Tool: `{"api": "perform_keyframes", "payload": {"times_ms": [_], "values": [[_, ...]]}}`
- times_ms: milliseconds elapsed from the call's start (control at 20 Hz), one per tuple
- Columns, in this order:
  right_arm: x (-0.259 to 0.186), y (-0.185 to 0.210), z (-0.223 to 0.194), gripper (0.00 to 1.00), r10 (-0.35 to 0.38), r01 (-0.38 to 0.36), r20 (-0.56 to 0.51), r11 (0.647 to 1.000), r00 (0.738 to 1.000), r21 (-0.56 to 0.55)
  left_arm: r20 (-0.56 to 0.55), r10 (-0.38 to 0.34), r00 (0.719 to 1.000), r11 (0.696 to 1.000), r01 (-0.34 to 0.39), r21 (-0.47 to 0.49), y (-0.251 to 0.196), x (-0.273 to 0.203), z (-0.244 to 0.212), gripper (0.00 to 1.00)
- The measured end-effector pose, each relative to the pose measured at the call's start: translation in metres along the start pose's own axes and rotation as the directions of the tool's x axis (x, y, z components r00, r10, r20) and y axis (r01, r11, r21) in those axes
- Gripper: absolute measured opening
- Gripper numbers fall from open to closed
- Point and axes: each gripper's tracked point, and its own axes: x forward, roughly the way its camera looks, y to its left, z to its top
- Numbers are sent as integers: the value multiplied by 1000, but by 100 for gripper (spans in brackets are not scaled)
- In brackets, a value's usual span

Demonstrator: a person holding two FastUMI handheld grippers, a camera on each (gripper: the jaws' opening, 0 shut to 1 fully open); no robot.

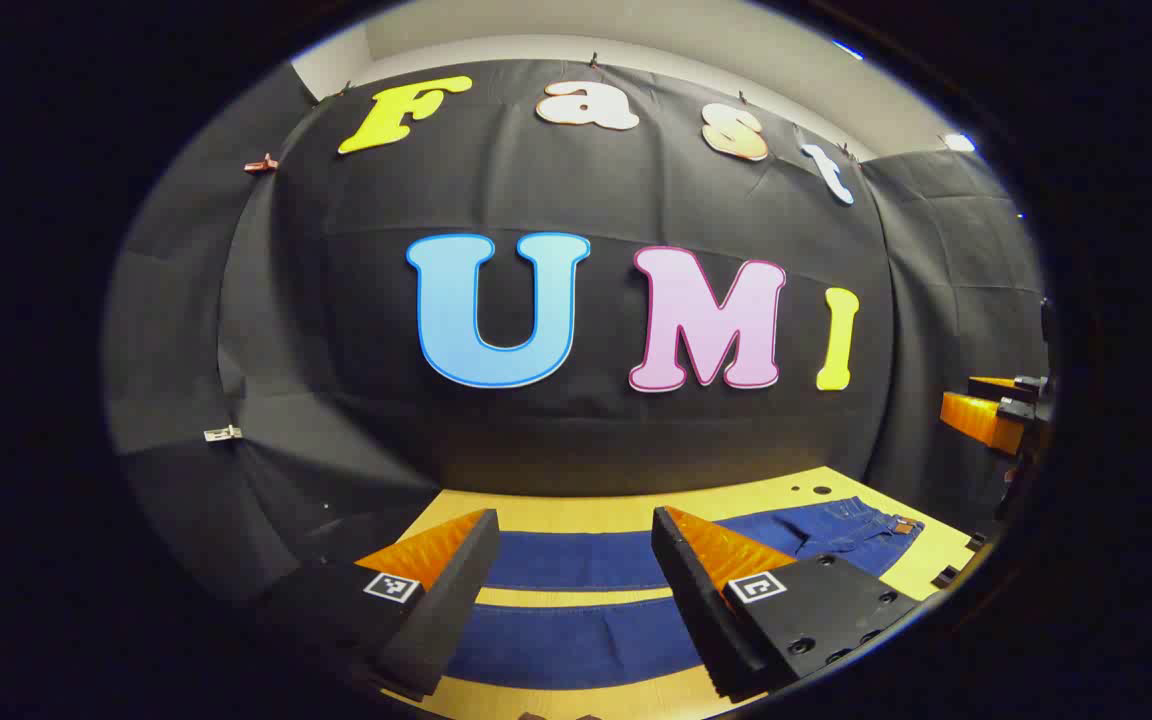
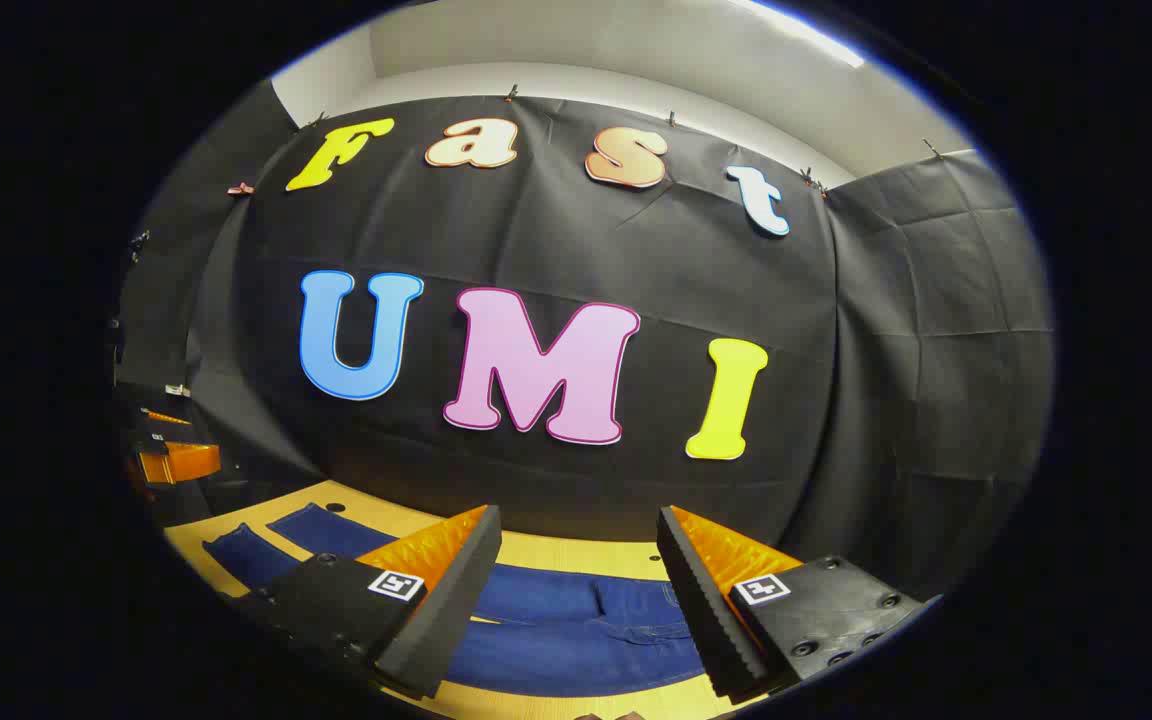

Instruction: Grasp the waist and the cuffs of the jeans and fold them to make the two legs overlap; first hold the waist and fold one-third of the jeans toward the cuffs, then hold the cuffs and fold the remaining one-third in the same direction to finish folding.

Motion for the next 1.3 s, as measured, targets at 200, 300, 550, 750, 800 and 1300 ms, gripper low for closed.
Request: {"api": "perform_keyframes", "payload": {"times_ms": [200,300,550,750,800,1300], "values": [[-1,-1,-3,96,4,-4,-11,1000,1000,3,0,-19,1000,1000,19,4,-5,-1,0,96],[-1,-1,-4,96,0,0,-16,1000,1000,13,3,-14,1000,1000,14,-7,-5,-1,0,96],[0,-1,-3,96,0,0,-16,1000,1000,18,-4,-16,1000,1000,16,4,-8,2,-2,96],[3,-4,-6,96,-2,3,-22,1000,1000,20,-13,-15,1000,1000,15,-3,-3,2,-4,96],[3,-5,-7,96,-4,4,-25,1000,1000,24,-12,-11,1000,1000,11,-6,-3,2,-5,96],[8,-4,-18,94,5,-5,-44,1000,999,18,-137,-33,990,962,69,265,35,8,-51,96]]}}
